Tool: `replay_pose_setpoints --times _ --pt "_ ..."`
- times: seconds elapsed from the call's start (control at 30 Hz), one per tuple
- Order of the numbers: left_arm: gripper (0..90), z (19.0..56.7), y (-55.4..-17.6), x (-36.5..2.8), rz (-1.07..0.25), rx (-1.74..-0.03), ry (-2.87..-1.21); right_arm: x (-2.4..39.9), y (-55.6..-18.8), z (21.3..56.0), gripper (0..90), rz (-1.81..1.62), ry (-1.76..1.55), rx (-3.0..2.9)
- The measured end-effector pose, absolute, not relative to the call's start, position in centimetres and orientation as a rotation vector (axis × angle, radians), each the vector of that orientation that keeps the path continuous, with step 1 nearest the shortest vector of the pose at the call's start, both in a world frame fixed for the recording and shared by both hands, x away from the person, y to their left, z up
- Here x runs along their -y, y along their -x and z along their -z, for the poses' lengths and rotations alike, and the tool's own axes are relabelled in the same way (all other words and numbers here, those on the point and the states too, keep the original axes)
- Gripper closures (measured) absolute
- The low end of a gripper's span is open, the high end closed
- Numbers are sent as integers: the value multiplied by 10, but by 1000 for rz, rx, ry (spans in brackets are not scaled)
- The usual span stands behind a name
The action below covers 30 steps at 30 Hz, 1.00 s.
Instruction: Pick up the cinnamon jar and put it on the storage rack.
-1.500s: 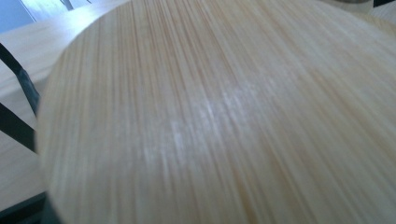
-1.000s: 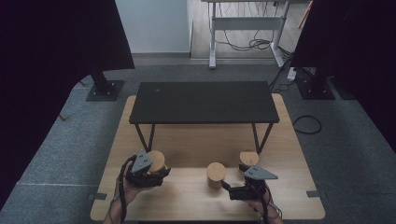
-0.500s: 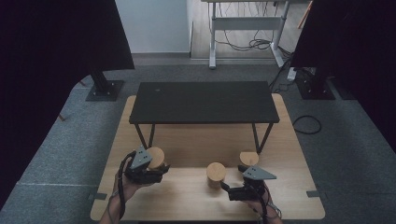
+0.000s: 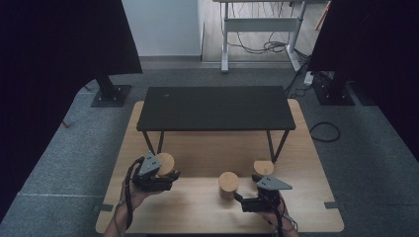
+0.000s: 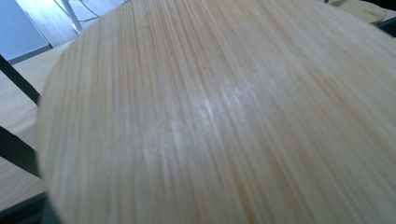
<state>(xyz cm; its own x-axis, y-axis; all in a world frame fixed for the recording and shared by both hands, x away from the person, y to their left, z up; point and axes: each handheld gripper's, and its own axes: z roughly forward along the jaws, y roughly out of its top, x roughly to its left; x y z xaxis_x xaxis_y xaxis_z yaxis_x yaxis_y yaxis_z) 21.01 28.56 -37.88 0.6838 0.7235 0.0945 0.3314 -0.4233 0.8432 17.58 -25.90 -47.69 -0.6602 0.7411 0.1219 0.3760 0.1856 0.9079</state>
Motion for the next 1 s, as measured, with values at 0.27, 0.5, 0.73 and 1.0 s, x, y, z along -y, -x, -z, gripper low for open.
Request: replay_pose_setpoints --times 0.27,0.5,0.73,1.0 --pt "254 372 -215 -284 -579 -805 -2029 258 -177 477 28 -1461 -1051 -2130" --pt "254 365 -216 -283 -589 -794 -2035 257 -176 477 28 -1462 -1045 -2135" --pt "254 360 -219 -284 -586 -791 -2027 257 -176 477 28 -1459 -1047 -2133" --pt "254 350 -220 -282 -596 -773 -2023 255 -176 477 28 -1456 -1041 -2140"
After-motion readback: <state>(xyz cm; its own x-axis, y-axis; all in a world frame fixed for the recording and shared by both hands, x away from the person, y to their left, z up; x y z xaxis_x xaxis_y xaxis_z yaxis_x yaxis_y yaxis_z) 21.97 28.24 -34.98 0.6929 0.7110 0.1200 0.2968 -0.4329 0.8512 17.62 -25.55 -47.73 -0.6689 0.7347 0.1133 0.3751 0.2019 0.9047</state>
